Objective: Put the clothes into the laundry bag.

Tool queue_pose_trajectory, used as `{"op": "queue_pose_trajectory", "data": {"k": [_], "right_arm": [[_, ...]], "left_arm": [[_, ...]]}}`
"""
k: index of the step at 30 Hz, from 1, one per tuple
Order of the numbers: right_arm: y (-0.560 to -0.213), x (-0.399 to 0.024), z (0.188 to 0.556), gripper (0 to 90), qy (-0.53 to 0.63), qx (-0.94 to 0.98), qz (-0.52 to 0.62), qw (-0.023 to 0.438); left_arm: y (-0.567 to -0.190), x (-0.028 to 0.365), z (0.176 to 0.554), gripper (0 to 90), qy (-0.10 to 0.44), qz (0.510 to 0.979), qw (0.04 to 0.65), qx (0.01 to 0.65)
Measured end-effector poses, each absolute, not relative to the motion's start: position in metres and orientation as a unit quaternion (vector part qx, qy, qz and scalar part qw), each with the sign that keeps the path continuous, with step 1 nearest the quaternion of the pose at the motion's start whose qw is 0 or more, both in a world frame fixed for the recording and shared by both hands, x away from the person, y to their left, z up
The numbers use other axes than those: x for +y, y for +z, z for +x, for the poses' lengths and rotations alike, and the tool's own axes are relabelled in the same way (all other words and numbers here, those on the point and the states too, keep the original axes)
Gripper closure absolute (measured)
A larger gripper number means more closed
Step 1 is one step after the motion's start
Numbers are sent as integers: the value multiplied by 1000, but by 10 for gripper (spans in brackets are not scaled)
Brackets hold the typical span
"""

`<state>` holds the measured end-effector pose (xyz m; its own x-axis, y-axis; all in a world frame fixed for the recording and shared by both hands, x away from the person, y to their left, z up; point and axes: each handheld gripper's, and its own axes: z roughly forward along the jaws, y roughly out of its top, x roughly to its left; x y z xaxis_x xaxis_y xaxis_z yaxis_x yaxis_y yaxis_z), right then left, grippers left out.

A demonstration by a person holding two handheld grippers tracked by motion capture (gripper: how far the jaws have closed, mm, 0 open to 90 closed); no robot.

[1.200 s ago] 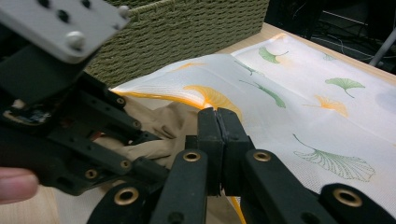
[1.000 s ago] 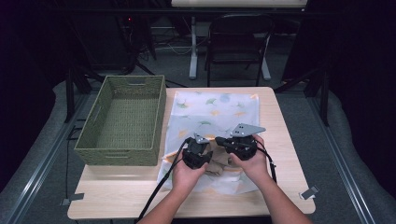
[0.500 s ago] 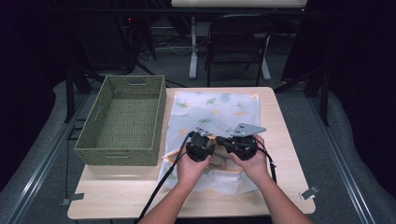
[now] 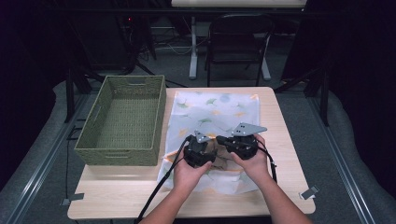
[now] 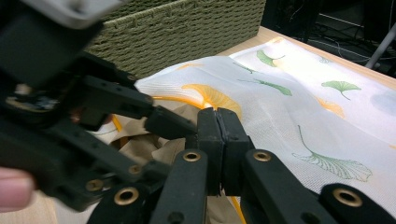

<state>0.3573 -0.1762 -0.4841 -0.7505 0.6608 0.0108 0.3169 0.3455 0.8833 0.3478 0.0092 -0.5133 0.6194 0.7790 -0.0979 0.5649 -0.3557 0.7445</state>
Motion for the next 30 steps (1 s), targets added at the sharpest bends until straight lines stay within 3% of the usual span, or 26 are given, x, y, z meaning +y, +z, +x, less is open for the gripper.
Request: {"op": "queue_pose_trajectory", "data": {"k": [11,30], "right_arm": [[-484,-176,357,895,483,802,304,178],[-485,-175,356,895,482,803,303,177]], "left_arm": [[-517,25,335,453,127,811,387,419],[-536,11,332,450,107,825,364,418]]}}
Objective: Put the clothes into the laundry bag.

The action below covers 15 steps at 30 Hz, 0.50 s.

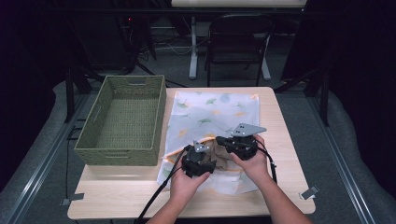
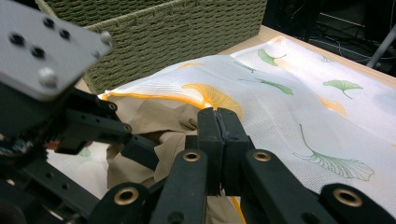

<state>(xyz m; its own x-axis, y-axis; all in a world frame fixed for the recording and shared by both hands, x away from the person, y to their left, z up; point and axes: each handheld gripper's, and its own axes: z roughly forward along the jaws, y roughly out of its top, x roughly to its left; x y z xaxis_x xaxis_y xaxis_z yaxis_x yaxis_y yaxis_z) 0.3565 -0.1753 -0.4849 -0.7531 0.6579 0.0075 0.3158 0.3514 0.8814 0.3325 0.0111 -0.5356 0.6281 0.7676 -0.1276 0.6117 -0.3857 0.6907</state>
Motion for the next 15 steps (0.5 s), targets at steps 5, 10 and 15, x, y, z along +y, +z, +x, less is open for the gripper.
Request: {"op": "queue_pose_trajectory", "data": {"k": [5,10,15], "right_arm": [[-485,-175,356,895,481,803,304,177],[-486,-174,356,895,480,804,303,178],[-486,-174,356,895,479,804,303,178]], "left_arm": [[-544,7,334,550,107,833,347,419],[-546,5,335,657,106,829,348,424],[-546,5,334,761,119,827,353,422]]}}
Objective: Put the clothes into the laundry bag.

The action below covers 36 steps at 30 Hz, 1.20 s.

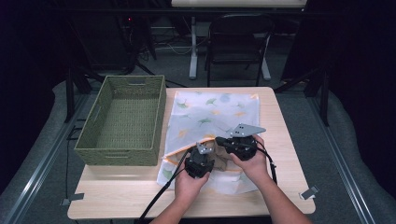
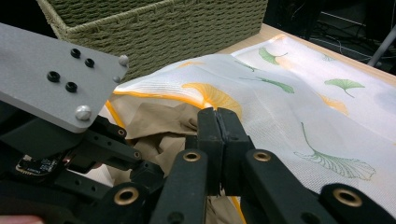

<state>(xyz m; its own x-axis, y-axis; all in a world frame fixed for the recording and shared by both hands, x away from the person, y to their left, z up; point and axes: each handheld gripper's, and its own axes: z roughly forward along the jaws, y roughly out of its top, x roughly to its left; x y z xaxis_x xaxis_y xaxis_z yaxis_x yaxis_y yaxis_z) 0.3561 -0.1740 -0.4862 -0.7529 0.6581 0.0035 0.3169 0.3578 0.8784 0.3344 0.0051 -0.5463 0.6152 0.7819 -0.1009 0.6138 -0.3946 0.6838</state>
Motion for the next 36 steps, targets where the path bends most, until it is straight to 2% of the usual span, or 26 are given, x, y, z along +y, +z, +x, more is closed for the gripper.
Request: {"op": "queue_pose_trajectory", "data": {"k": [10,36], "right_arm": [[-486,-174,356,895,481,803,303,177],[-486,-175,356,895,481,803,306,177]], "left_arm": [[-546,6,338,883,121,819,368,424],[-544,3,366,900,131,801,377,446]]}}
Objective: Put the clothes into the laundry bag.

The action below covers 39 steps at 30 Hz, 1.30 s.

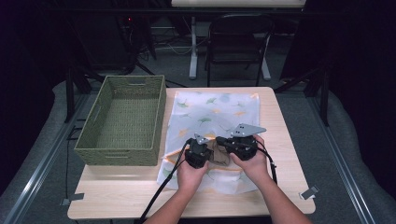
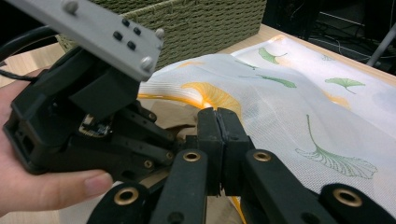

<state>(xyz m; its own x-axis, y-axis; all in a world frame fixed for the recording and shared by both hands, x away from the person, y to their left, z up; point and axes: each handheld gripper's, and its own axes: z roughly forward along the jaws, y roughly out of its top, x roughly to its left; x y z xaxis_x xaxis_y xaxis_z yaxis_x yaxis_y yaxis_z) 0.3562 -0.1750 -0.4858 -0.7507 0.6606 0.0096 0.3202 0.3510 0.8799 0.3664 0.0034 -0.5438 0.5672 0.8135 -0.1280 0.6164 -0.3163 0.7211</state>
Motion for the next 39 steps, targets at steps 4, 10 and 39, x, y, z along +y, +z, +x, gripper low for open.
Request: {"op": "queue_pose_trajectory", "data": {"k": [4,10,39], "right_arm": [[-486,-175,356,895,480,803,306,177],[-486,-175,356,895,480,803,306,177],[-488,-180,355,895,475,804,311,177]], "left_arm": [[-544,3,370,900,133,797,381,449],[-547,3,374,900,131,794,384,454],[-521,46,327,629,130,814,381,419]]}}
